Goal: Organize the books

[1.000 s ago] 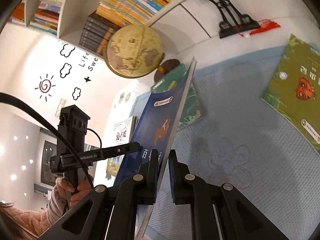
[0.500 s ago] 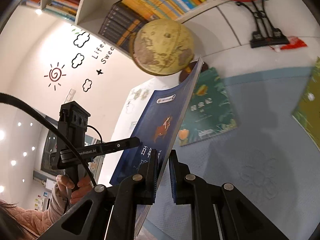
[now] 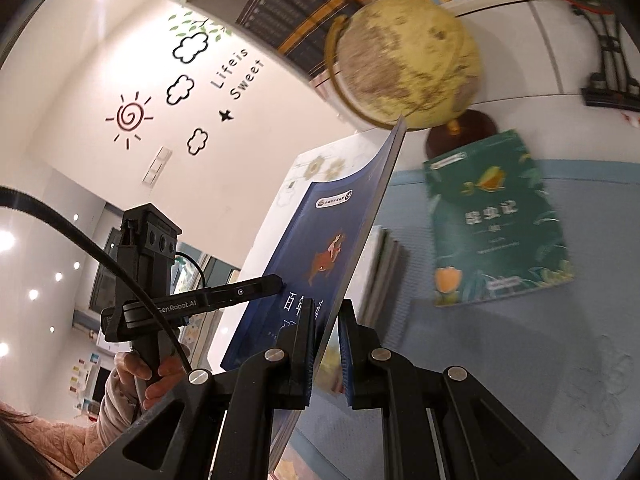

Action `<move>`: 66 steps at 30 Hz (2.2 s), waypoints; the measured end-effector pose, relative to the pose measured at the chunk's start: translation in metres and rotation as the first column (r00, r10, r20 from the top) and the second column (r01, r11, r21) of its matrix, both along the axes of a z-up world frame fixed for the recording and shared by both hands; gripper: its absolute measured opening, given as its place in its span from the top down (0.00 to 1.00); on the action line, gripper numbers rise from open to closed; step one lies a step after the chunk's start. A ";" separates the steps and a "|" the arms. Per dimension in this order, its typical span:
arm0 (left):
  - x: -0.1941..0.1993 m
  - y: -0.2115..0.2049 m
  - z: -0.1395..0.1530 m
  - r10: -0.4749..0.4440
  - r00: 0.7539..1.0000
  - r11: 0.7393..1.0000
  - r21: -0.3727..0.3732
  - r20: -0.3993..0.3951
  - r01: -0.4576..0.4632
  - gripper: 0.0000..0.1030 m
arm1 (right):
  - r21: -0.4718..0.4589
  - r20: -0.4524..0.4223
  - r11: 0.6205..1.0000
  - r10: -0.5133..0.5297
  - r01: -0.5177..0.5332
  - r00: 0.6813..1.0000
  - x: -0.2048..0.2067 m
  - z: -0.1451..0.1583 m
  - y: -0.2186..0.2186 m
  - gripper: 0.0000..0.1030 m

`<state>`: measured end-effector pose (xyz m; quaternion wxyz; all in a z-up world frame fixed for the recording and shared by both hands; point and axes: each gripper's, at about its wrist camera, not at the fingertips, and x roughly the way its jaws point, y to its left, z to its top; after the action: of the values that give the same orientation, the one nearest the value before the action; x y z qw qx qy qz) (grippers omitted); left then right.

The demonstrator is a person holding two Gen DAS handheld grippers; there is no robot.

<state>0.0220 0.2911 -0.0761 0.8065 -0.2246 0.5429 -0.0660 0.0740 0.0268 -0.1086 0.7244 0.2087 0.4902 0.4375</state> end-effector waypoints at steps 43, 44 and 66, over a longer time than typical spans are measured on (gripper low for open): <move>-0.017 0.095 -0.081 0.117 0.988 0.993 0.042 -0.103 -0.113 0.79 | -0.086 -0.156 0.994 0.053 -0.067 0.986 0.002 -0.061 0.123 0.89; -0.017 0.096 -0.084 0.120 0.987 0.992 0.040 -0.104 -0.116 0.79 | -0.098 -0.161 0.994 0.040 -0.057 0.986 0.001 -0.064 0.125 0.89; -0.024 0.113 -0.090 0.223 0.972 0.968 0.129 -0.068 -0.213 0.74 | -0.193 -0.255 0.980 -0.091 0.041 0.963 -0.003 -0.095 0.143 0.88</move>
<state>-0.0017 0.4041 -0.1658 0.7979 -0.2364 0.5507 0.0656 0.0714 0.1700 -0.2032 0.6838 0.2124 0.6132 0.3337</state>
